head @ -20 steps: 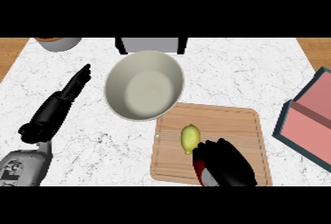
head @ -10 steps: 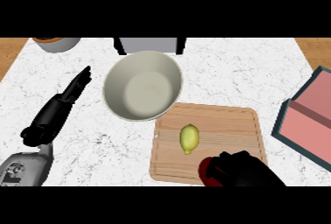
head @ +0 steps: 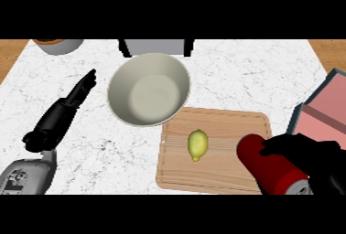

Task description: Pick the can from the cutting board and place it in the cardboard box

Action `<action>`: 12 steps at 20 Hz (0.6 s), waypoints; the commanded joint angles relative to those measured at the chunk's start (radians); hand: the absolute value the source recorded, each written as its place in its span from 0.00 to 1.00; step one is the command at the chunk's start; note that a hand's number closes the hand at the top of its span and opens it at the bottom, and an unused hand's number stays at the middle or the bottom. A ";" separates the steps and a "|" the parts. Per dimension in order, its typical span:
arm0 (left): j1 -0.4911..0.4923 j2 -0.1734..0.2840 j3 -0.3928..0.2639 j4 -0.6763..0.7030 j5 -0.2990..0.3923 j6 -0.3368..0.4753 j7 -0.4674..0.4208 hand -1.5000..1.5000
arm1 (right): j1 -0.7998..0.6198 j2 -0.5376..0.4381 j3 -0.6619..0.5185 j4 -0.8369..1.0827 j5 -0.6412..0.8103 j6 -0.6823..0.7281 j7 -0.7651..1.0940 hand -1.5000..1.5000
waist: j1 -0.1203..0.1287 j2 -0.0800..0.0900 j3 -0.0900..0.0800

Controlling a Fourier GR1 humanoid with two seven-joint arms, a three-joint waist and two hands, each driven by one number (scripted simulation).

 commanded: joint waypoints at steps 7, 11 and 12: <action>-0.032 0.016 0.034 0.046 -0.002 -0.027 -0.030 0.50 | -0.210 -0.035 -0.499 0.232 -0.351 0.083 0.046 1.00 | 0.014 0.004 0.000; 0.016 -0.016 0.007 -0.022 -0.002 -0.024 -0.003 0.50 | -0.208 -0.133 -0.572 0.446 -0.299 0.081 -0.134 1.00 | 0.021 0.003 0.001; -0.030 -0.036 -0.010 0.054 -0.042 0.002 -0.032 0.50 | -0.302 -0.178 -0.574 0.555 -0.297 0.099 -0.154 1.00 | 0.026 0.008 0.001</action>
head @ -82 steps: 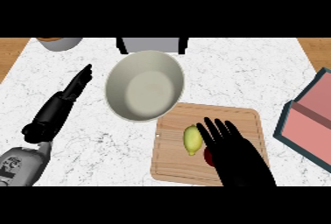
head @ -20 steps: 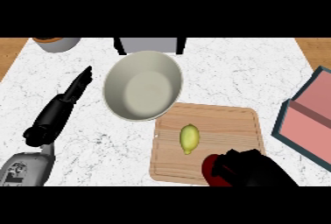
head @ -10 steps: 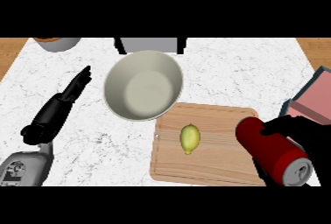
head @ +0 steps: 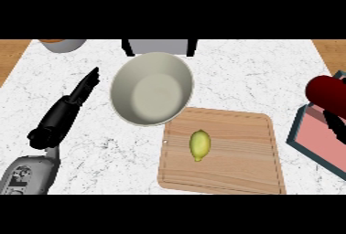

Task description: Pick the can from the cutting board and place it in the cardboard box

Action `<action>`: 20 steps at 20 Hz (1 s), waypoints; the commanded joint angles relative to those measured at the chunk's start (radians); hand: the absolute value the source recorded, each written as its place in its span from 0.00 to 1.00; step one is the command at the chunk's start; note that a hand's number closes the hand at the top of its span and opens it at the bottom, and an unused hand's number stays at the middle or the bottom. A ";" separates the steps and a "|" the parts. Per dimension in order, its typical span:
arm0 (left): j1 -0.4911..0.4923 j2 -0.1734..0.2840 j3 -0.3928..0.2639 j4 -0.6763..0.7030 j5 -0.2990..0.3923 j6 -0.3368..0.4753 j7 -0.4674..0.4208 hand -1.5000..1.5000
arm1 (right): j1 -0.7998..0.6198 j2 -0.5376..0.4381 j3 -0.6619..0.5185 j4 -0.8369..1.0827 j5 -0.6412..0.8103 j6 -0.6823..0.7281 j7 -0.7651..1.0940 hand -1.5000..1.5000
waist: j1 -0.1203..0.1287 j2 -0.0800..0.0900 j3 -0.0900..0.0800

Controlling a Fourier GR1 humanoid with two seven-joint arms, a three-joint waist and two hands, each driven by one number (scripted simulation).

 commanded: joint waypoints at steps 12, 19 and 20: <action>-0.010 -0.004 0.016 -0.044 0.009 -0.028 0.027 0.50 | -0.132 -0.268 0.015 0.662 0.027 0.292 -0.330 1.00 | 0.015 0.002 0.000; 0.012 0.010 0.033 -0.039 0.014 -0.052 0.007 0.50 | -0.179 -0.353 0.080 0.891 0.074 0.411 -0.554 0.00 | 0.014 0.001 0.000; -0.020 -0.031 0.014 0.024 -0.024 -0.010 -0.007 0.50 | -0.194 -0.343 0.080 0.966 0.094 0.349 -0.646 0.00 | 0.011 0.004 0.001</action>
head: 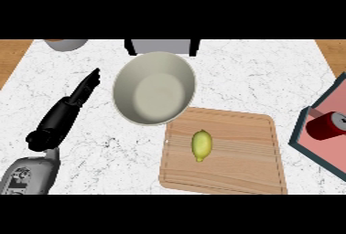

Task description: Pick the can from the cutting board and place it in the cardboard box

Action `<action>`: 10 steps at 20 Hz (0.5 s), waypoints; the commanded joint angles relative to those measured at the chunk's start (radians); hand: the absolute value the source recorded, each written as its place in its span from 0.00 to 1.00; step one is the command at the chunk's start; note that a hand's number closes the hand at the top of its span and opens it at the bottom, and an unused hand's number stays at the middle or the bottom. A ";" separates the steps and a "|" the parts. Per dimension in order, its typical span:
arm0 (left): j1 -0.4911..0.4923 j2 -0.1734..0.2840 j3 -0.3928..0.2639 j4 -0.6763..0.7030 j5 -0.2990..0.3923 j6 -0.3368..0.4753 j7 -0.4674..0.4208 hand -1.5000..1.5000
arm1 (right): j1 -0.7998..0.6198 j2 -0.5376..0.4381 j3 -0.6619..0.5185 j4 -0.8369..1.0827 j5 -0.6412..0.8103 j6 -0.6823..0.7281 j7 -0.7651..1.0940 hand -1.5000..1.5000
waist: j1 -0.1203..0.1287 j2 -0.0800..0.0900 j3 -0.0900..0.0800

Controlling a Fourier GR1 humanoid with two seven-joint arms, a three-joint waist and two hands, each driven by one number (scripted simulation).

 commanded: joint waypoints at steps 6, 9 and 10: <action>-0.008 -0.011 0.003 0.015 -0.017 0.007 -0.021 0.50 | -0.103 0.095 -0.126 0.146 -0.180 0.005 -0.256 0.00 | -0.008 -0.003 0.001; -0.004 -0.003 0.015 0.006 0.002 -0.003 0.005 0.50 | -0.157 0.164 -0.299 0.216 -0.419 0.125 -0.217 0.00 | -0.027 -0.015 0.001; -0.005 0.018 0.034 -0.005 0.005 -0.006 0.012 0.50 | -0.159 0.161 -0.354 0.261 -0.465 0.136 -0.182 0.00 | -0.028 -0.015 0.001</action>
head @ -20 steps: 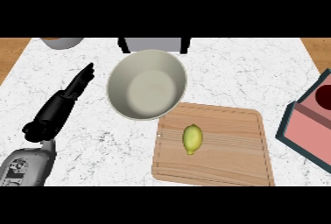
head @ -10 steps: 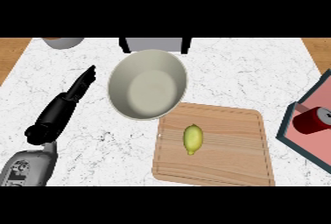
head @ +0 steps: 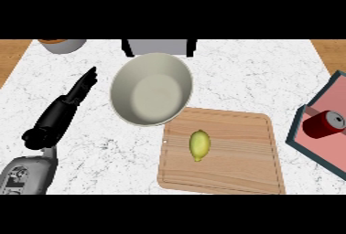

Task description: Pick the can from the cutting board and place it in the cardboard box

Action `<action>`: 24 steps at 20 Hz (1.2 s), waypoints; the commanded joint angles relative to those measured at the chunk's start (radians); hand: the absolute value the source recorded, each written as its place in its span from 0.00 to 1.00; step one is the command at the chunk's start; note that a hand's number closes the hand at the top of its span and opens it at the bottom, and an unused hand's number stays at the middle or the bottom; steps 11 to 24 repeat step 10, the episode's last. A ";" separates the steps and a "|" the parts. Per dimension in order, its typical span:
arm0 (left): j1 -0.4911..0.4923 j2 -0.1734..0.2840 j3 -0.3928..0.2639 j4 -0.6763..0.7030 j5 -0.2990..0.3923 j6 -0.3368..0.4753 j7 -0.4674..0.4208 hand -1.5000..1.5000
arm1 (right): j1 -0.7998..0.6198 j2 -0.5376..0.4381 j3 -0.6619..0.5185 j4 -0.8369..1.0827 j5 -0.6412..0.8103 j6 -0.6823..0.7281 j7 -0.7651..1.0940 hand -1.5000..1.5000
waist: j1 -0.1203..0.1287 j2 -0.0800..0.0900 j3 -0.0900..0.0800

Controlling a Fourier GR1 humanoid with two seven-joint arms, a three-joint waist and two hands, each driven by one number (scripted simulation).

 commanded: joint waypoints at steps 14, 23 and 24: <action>0.002 -0.034 -0.012 0.027 -0.018 0.011 -0.029 0.50 | -0.170 -0.089 -0.366 0.458 -0.350 0.075 0.174 0.00 | 0.014 0.011 0.000; 0.002 -0.034 -0.012 0.027 -0.018 0.011 -0.029 0.50 | -0.170 -0.089 -0.366 0.458 -0.350 0.075 0.174 0.00 | 0.014 0.011 0.000; 0.002 -0.034 -0.012 0.027 -0.018 0.011 -0.029 0.50 | -0.170 -0.089 -0.366 0.458 -0.350 0.075 0.174 0.00 | 0.014 0.011 0.000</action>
